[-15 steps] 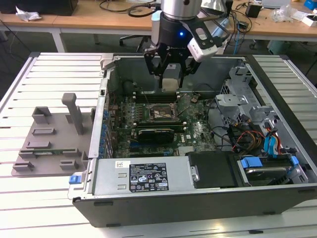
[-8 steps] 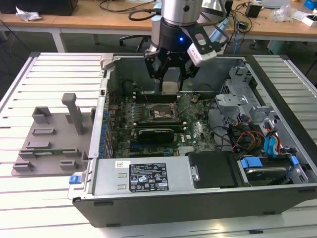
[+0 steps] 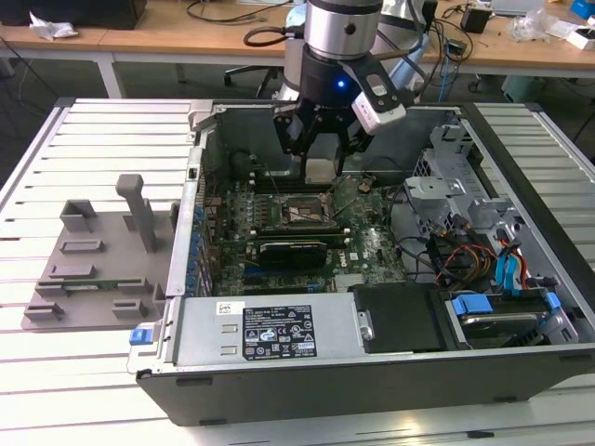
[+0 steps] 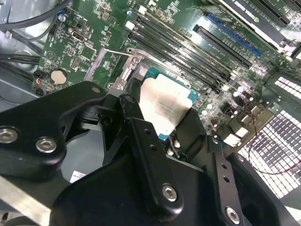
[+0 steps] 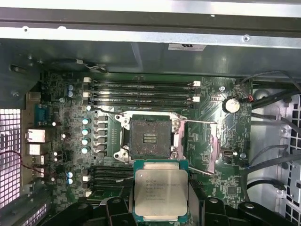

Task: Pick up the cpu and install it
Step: 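Pick up the cpu and move it towards the insertion slot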

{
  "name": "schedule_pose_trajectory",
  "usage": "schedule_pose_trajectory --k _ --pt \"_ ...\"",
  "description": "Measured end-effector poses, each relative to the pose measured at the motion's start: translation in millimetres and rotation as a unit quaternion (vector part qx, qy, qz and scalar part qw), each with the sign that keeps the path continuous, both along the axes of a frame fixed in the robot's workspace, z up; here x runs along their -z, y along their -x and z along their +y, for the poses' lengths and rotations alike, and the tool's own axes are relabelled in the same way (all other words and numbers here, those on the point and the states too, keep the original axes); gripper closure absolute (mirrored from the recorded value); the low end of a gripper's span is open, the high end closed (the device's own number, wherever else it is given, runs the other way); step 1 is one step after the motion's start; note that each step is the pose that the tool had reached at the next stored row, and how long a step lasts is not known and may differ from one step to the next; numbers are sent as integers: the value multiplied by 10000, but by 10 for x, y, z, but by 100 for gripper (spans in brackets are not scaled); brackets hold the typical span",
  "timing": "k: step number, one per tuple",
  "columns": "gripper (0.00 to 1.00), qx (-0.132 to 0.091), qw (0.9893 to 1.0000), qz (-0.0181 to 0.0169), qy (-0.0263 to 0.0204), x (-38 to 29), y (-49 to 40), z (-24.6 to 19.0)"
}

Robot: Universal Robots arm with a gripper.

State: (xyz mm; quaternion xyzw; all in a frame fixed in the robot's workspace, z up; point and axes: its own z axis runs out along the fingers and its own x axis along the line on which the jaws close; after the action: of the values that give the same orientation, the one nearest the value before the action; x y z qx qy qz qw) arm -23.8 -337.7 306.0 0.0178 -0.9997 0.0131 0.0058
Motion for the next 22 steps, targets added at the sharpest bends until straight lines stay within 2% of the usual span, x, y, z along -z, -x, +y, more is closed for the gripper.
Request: schedule_pose_trajectory --k 14,19,22 --pt "45 0 10000 4 0 103 -87 15" --pt "45 1 10000 5 -1 145 -113 33" --pt "45 0 10000 5 0 194 -107 62"
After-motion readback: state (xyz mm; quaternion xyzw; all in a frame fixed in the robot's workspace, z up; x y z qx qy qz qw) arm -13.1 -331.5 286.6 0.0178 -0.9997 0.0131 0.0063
